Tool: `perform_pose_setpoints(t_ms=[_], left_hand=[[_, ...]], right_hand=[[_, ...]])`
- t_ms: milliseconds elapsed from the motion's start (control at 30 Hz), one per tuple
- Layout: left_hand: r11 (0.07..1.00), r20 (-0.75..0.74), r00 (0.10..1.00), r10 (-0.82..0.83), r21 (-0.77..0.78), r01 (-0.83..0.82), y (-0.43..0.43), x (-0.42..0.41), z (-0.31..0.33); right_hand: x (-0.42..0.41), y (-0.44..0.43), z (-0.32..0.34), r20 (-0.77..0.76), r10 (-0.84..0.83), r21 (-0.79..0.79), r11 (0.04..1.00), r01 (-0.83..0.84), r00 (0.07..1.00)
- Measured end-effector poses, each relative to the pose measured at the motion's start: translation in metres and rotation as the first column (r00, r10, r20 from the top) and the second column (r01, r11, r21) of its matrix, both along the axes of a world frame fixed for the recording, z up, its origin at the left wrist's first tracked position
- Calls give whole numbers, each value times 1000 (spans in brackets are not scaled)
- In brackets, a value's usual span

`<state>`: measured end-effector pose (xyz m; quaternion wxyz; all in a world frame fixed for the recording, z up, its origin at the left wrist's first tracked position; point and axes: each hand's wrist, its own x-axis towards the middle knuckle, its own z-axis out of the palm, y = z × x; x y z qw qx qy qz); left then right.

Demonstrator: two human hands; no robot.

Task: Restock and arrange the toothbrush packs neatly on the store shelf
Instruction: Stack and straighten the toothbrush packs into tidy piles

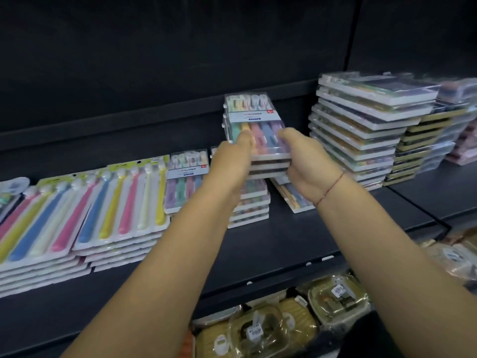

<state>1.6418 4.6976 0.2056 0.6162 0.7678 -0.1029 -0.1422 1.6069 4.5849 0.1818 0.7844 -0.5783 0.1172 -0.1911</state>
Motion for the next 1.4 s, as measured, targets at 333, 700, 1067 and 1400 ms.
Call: perform_pose_setpoints(t_ms=[333, 700, 1067, 1400], left_hand=[[992, -79, 989, 123, -4, -124, 97, 21, 2], [993, -111, 993, 37, -104, -49, 119, 25, -19], [905, 499, 864, -63, 393, -161, 149, 25, -86], [873, 615, 771, 163, 275, -403, 135, 39, -117]], right_hand=[[46, 97, -6, -183, 86, 14, 996, -85, 979], [61, 99, -14, -184, 114, -175, 974, -147, 976], [21, 46, -52, -216, 36, -933, 286, -217, 976], [26, 54, -69, 62, -80, -987, 146, 73, 995]])
